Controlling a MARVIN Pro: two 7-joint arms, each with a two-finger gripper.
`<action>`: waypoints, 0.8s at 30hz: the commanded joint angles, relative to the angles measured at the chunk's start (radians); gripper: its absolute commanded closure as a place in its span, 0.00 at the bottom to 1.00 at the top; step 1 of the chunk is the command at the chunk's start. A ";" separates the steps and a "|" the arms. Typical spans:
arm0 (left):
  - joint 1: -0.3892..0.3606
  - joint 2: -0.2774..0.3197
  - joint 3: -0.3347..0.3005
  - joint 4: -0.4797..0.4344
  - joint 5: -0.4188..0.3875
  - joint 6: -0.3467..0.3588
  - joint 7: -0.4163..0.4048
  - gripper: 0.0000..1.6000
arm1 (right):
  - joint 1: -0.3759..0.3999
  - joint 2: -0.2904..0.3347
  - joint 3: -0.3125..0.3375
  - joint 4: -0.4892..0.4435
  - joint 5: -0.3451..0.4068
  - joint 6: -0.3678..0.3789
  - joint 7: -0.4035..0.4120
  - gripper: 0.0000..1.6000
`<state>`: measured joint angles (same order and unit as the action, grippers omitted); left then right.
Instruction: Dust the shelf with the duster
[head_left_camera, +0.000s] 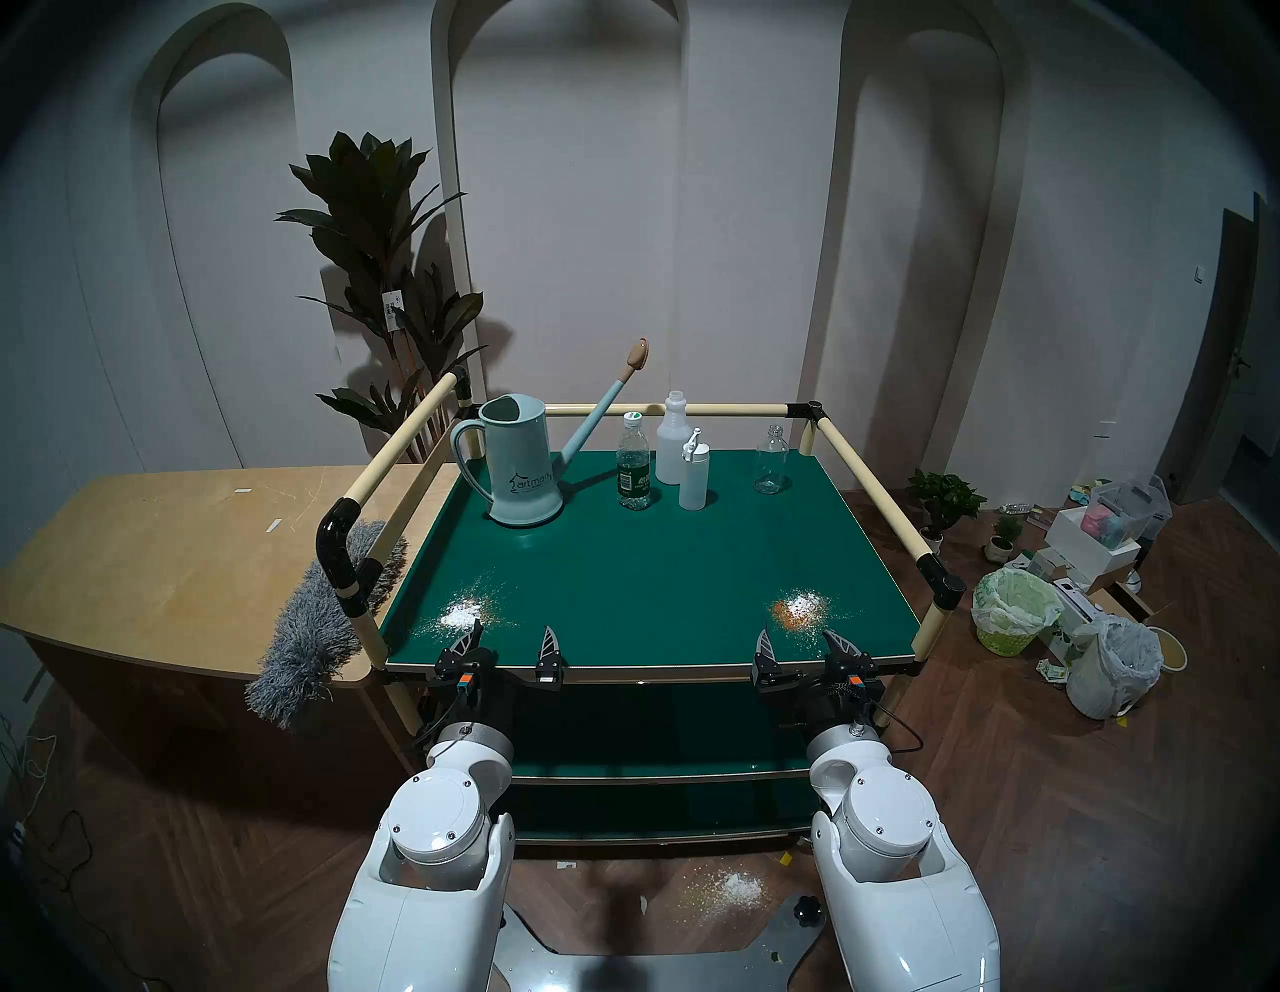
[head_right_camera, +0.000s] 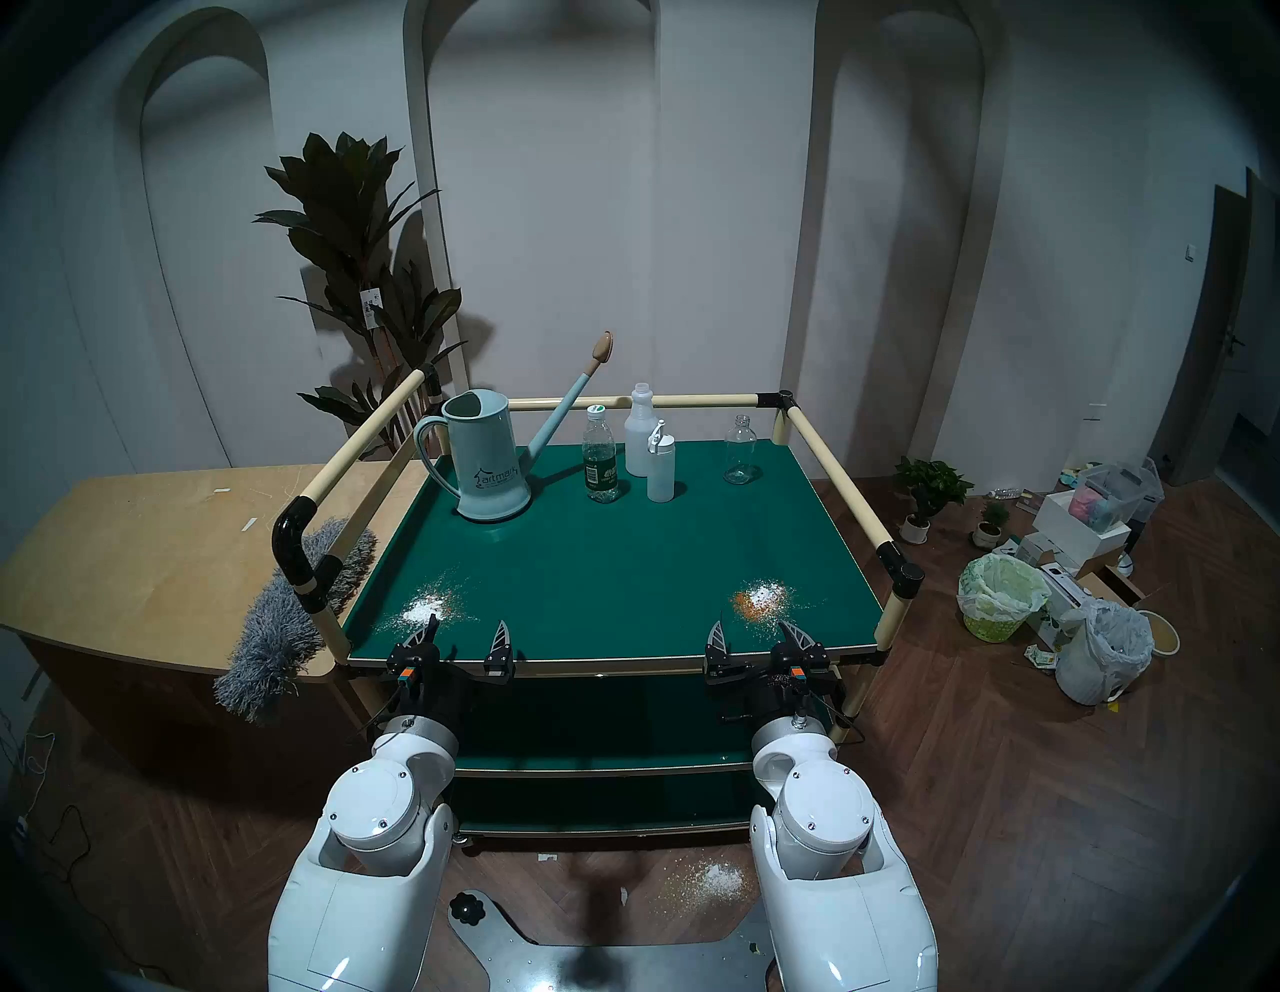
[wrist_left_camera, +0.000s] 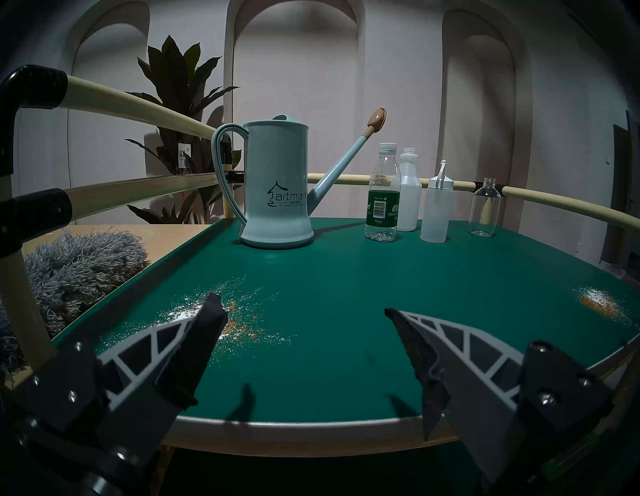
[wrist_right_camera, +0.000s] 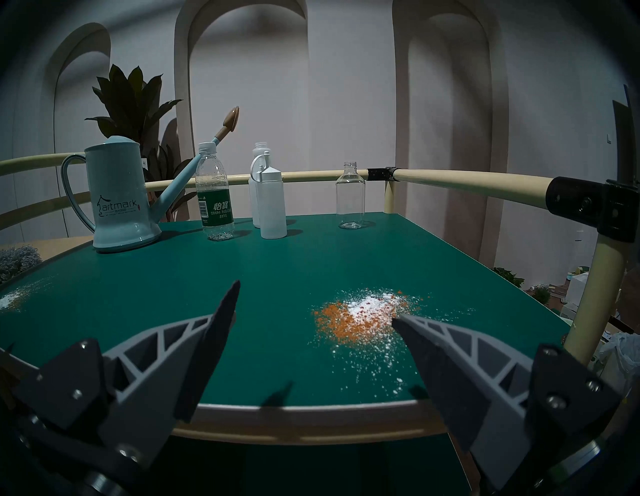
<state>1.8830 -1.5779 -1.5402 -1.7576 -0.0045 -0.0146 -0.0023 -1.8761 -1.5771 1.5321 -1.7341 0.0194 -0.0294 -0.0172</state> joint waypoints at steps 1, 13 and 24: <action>-0.004 0.000 0.000 -0.018 0.000 -0.002 0.000 0.00 | 0.002 0.000 0.000 -0.021 -0.001 -0.001 0.000 0.00; -0.004 0.000 0.000 -0.018 0.000 -0.002 0.000 0.00 | 0.002 0.000 -0.001 -0.021 -0.001 -0.002 0.000 0.00; -0.010 0.028 -0.003 -0.028 0.117 -0.040 0.077 0.00 | 0.002 0.010 -0.001 -0.013 -0.003 -0.021 0.009 0.00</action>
<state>1.8826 -1.5768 -1.5428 -1.7496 0.0109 -0.0221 0.0122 -1.8763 -1.5771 1.5321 -1.7332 0.0195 -0.0294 -0.0173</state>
